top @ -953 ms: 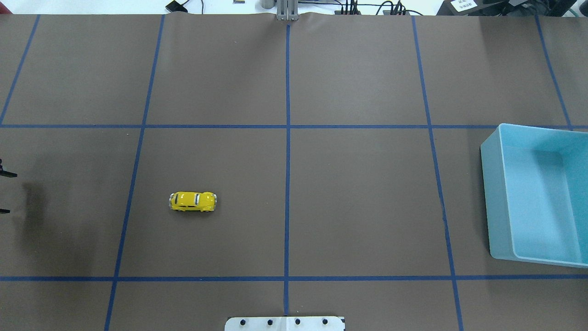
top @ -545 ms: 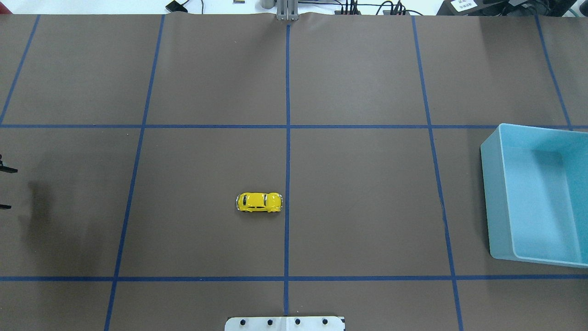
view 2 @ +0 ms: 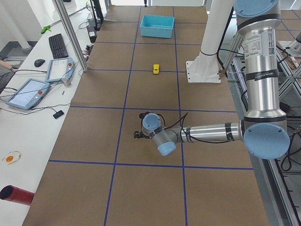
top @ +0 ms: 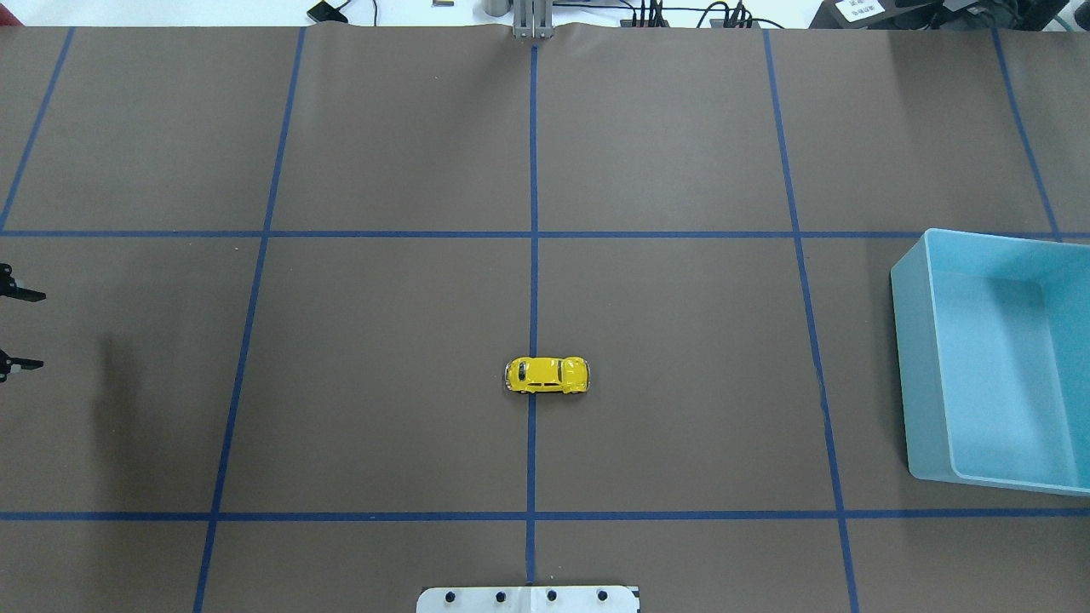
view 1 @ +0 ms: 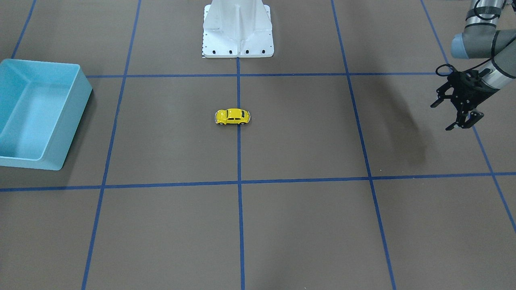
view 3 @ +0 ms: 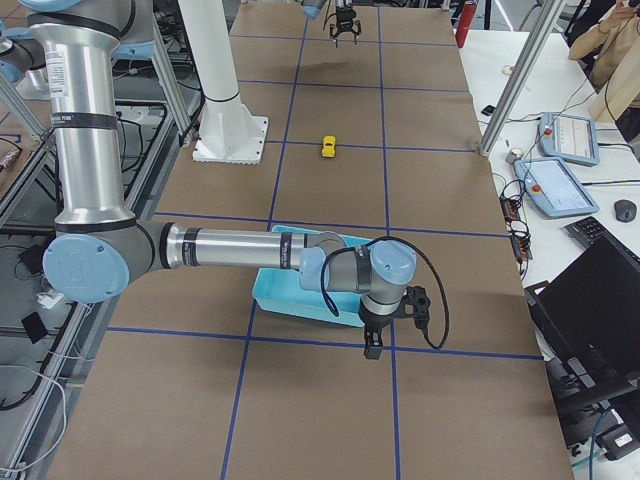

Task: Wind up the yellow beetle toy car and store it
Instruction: 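Open the left gripper to release the car so it rolls forward, then raise and withdraw the left gripper away from the table, then swing the right arm from beside the bin toward the yellow car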

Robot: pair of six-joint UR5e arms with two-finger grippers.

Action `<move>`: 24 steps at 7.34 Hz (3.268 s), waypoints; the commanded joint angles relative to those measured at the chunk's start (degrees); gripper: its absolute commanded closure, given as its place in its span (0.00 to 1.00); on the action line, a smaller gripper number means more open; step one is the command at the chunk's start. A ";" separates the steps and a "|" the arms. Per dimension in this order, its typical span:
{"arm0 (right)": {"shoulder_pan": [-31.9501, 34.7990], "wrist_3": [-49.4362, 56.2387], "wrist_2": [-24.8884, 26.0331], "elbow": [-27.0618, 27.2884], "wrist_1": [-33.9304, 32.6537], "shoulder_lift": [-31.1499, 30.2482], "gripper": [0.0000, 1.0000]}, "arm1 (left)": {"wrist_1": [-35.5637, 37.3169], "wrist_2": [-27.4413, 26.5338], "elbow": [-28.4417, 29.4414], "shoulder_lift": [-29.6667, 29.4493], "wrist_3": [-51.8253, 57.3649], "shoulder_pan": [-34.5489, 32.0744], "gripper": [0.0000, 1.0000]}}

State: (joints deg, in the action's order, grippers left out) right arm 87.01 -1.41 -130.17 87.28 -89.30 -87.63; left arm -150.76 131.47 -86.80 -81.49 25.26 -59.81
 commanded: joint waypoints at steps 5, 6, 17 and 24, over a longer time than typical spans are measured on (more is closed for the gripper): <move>0.00 0.00 0.00 -0.18 0.00 0.00 0.00 | 20.46 -0.16 -10.75 -3.05 -25.40 -1.96 0.00; 0.00 0.00 0.00 -0.27 0.00 0.00 0.00 | 24.59 -0.08 -11.98 -3.06 -27.70 -3.37 0.00; 0.00 0.17 0.18 -0.53 0.00 0.44 0.00 | 57.24 0.10 -12.37 -6.48 -26.69 -17.70 0.00; -13.37 0.09 -4.31 20.32 -0.09 1.67 0.00 | 56.71 2.28 -8.65 -4.64 -17.88 -24.21 0.00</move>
State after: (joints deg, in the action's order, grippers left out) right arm 81.02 -1.00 -134.22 100.46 -89.37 -86.56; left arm -94.08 132.43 -95.88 -86.36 6.73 -83.24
